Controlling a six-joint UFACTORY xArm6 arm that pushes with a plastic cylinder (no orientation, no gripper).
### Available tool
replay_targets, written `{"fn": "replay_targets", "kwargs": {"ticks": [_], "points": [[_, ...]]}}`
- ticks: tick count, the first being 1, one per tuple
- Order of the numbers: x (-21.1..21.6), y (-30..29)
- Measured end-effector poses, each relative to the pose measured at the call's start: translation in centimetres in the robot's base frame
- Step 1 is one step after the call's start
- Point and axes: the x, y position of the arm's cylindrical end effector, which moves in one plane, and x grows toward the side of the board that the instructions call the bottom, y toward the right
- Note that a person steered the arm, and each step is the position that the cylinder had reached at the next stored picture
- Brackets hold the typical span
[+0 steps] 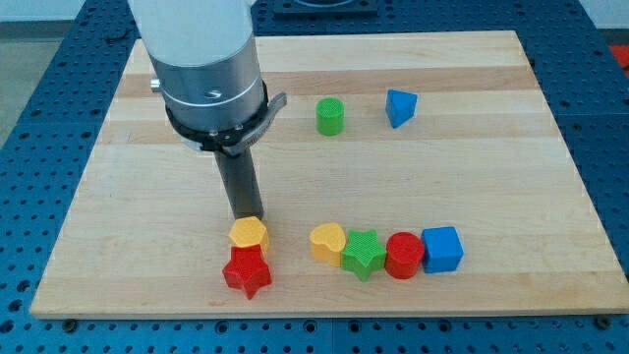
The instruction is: Move red star towards yellow heart
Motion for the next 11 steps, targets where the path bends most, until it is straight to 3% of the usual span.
{"fn": "replay_targets", "kwargs": {"ticks": [3, 5, 6, 7, 9, 11], "points": [[0.2, -2.1], [0.6, -9.2], [4.1, -9.9], [7.3, -8.4], [9.8, -7.3], [9.8, -4.1]]}}
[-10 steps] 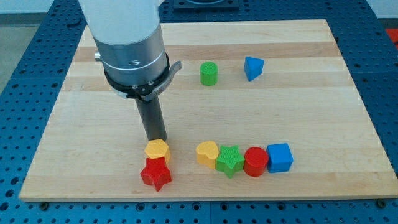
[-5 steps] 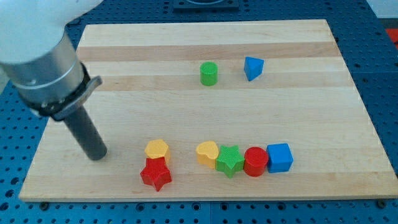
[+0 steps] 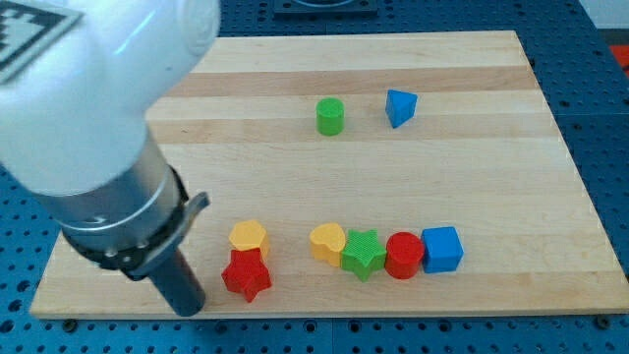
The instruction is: Move red star towards yellow heart
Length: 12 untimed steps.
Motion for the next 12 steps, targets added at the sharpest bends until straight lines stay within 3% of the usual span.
{"fn": "replay_targets", "kwargs": {"ticks": [2, 5, 10, 12], "points": [[0.0, 4.9], [-0.1, 7.0], [-0.3, 3.4], [-1.0, 9.1]]}}
